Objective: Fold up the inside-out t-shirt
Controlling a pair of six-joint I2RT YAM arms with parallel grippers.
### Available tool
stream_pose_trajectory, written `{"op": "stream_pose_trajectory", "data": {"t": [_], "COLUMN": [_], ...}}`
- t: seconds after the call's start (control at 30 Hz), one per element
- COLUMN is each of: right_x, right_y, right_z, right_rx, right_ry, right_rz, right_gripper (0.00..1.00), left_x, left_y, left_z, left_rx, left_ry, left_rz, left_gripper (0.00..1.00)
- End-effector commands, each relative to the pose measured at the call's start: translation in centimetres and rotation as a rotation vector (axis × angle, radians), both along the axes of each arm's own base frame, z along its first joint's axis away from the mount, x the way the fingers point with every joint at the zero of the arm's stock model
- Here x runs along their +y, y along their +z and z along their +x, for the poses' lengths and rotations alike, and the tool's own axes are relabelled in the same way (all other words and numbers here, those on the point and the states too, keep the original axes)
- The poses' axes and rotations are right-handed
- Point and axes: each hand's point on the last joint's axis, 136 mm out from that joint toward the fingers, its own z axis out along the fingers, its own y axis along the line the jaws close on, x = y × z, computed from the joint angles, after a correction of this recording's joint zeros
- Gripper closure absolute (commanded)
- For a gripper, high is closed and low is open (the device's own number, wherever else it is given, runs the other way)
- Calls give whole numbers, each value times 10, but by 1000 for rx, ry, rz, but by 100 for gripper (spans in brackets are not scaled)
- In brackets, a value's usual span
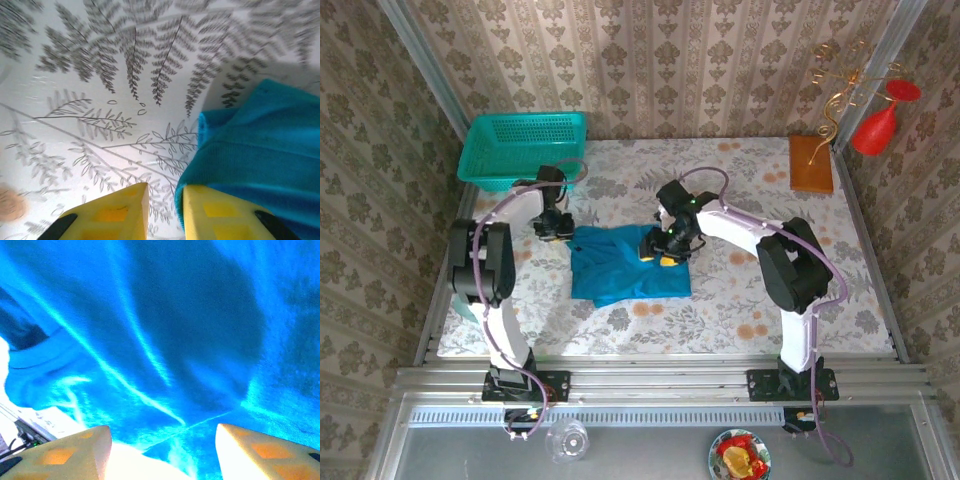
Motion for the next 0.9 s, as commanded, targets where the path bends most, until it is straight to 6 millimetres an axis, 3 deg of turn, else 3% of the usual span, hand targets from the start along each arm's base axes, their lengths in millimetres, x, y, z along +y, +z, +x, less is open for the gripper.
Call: {"op": "stream_pose_trajectory", "data": {"t": [0.0,0.13,0.27,0.6,0.8,0.87], "right_x": [-5,-2,0,-8,-26,-34], "right_y": [18,17,13,-11,-37,-45], "right_z": [11,29,43,62,75,77], "right_rx": [-20,-15,-6,25,59,72], "right_ry": [5,0,-3,-12,-64,-78], "right_rz": [6,18,13,-41,-45,-63], "right_gripper": [42,43,44,44,44,45], "left_x": [-21,-63,-92,-85,-69,-58], "left_y": [54,66,47,-8,-24,-28], "left_z": [-2,-39,-78,-108,-132,-141], "left_rx": [-110,-84,9,148,185,183], "left_ry": [-43,-165,-263,-271,-232,-186], "left_rz": [-74,-187,-264,-224,-190,-163], "left_gripper": [75,72,69,72,97,100]}}
